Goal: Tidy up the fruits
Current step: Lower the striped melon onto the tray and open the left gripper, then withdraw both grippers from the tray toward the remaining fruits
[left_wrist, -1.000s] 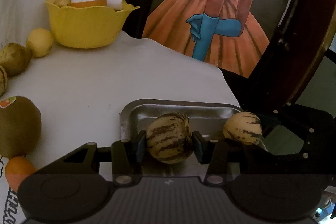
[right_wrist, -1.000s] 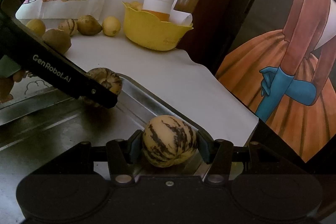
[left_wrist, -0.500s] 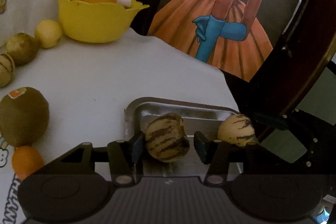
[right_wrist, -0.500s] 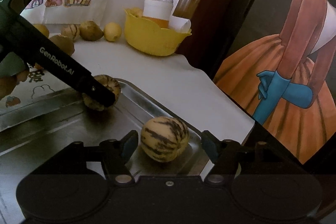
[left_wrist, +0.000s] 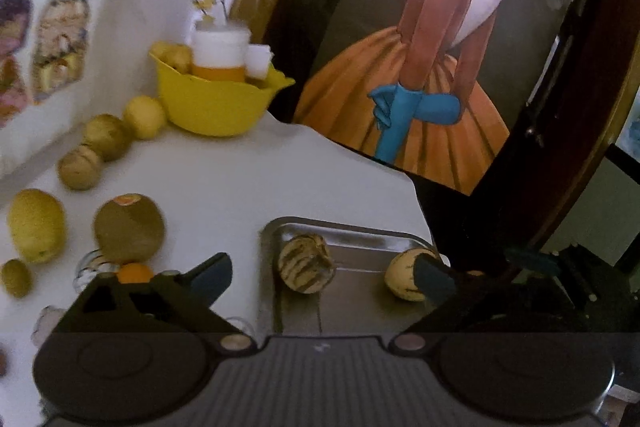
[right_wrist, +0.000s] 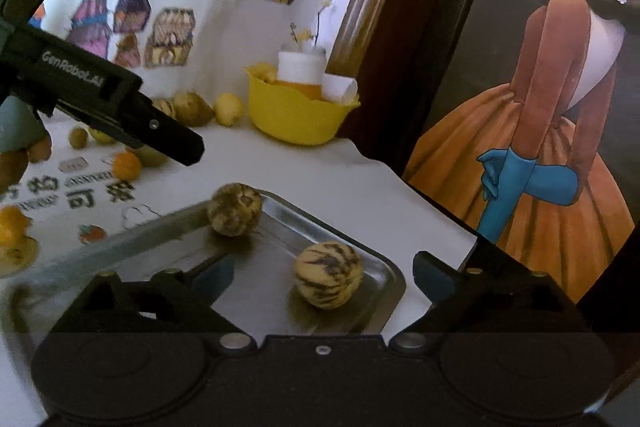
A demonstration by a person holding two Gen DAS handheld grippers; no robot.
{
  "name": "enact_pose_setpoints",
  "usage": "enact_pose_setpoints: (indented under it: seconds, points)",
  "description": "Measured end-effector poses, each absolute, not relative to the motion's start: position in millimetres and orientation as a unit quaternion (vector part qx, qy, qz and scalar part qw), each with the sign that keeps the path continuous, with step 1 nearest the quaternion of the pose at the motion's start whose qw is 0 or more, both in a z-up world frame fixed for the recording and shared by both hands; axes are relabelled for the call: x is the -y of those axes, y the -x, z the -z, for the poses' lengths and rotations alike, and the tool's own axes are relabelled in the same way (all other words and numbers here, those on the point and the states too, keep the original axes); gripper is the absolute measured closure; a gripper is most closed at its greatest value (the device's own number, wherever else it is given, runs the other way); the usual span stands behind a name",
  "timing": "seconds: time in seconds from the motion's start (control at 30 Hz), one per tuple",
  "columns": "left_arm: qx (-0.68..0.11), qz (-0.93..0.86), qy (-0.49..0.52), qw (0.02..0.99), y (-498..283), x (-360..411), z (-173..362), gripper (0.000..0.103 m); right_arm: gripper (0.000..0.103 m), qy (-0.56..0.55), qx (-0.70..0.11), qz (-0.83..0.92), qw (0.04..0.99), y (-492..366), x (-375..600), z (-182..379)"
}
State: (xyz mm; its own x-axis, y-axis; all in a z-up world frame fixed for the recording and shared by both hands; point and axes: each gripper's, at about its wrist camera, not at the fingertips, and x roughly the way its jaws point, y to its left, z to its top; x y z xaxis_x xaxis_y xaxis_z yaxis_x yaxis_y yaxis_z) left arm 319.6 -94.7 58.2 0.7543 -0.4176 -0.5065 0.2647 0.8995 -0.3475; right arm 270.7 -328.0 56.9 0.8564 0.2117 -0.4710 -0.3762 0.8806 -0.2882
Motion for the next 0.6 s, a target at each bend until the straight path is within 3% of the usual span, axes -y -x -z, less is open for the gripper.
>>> enact_pose_setpoints:
  seconds: [0.1, 0.6]
  points:
    - [-0.288, 0.172, 0.125, 0.934, -298, 86, -62, 0.001, 0.001, 0.172, -0.216, -0.155, 0.949, -252, 327, -62]
    - [-0.269, 0.133, 0.103, 0.948, -185, 50, -51, 0.001, 0.001, 0.094, -0.204, -0.187, 0.956, -150, 313, -80]
